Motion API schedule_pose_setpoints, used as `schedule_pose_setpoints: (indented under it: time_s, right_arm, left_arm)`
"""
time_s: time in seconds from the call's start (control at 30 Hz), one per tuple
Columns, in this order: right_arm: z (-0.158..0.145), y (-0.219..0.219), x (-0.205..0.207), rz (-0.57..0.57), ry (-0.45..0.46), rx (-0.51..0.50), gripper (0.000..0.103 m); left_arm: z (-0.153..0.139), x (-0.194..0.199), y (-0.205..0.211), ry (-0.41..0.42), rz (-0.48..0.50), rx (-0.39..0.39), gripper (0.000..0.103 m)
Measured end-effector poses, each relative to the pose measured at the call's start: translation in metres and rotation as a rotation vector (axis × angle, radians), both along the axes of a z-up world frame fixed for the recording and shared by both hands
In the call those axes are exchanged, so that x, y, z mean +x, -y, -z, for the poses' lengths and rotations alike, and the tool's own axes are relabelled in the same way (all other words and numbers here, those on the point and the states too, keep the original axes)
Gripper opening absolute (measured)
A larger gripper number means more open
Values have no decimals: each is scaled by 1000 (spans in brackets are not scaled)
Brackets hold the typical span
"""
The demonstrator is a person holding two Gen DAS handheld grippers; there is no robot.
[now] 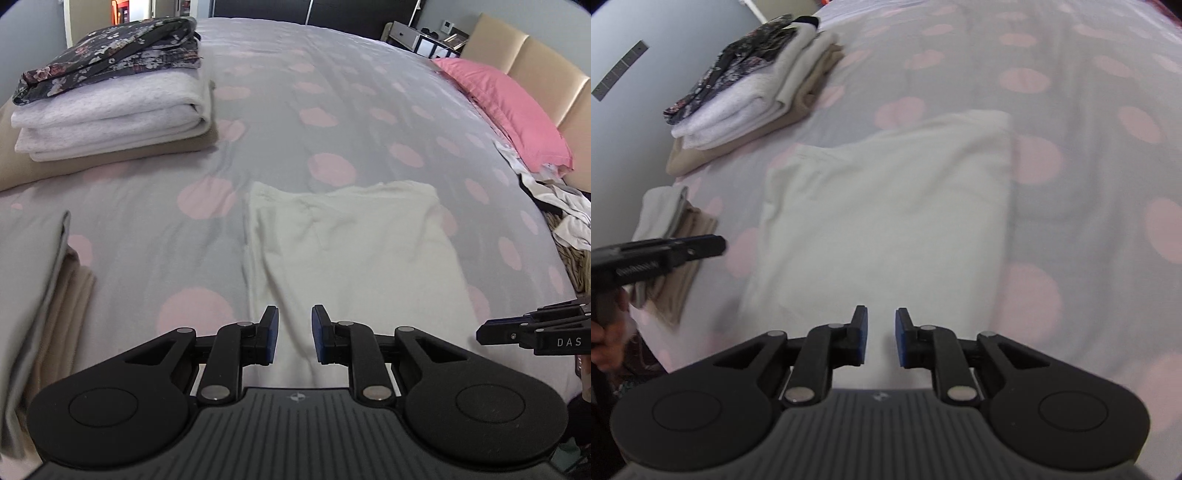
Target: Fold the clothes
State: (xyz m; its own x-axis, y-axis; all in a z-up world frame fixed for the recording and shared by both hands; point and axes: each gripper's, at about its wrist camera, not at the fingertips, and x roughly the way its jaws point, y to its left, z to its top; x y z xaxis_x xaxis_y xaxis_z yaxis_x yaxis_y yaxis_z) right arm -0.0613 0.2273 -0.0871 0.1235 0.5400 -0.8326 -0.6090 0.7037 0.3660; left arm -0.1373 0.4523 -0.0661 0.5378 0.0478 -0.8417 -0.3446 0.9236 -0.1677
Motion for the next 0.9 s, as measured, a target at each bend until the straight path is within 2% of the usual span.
schedule_pose_setpoints:
  time_s: [0.03,0.13,0.23,0.37,0.4,0.43,0.5,0.57,0.67,0.9]
  right_arm:
    - [1,11,-4,13,11,-5,30]
    - [5,42,-17,42,22,-11,31]
    - [9,65,-33,33,24,-1,31]
    - [17,79,-63,-42,18,-11,39]
    - [20,80,-69,-61,7,-9,39]
    - [25,81,-74,-66,-14,-3,39]
    - [34,83,-77,-51,-57,7,36]
    - [44,83,-76,-34,-74,-10,9]
    - [56,84,-76,-12,-98,-34,1]
    - [69,94,-75,-2,-142,-54,0]
  left_arm:
    - [-1,-3,4,5,4,-4,27]
    - [4,-14,24,-23,20,-1,41]
    - [17,-24,40,-87,43,-14,41]
    - [34,-37,50,-188,31,-22,41]
    - [37,-39,51,-209,27,-24,38]
    - [41,-40,52,-229,22,-26,30]
    - [49,-42,52,-275,11,-20,18]
    - [57,-42,46,-309,-15,-34,10]
    - [65,-45,38,-332,-43,-70,5]
    - [65,-54,34,-359,-83,-89,5]
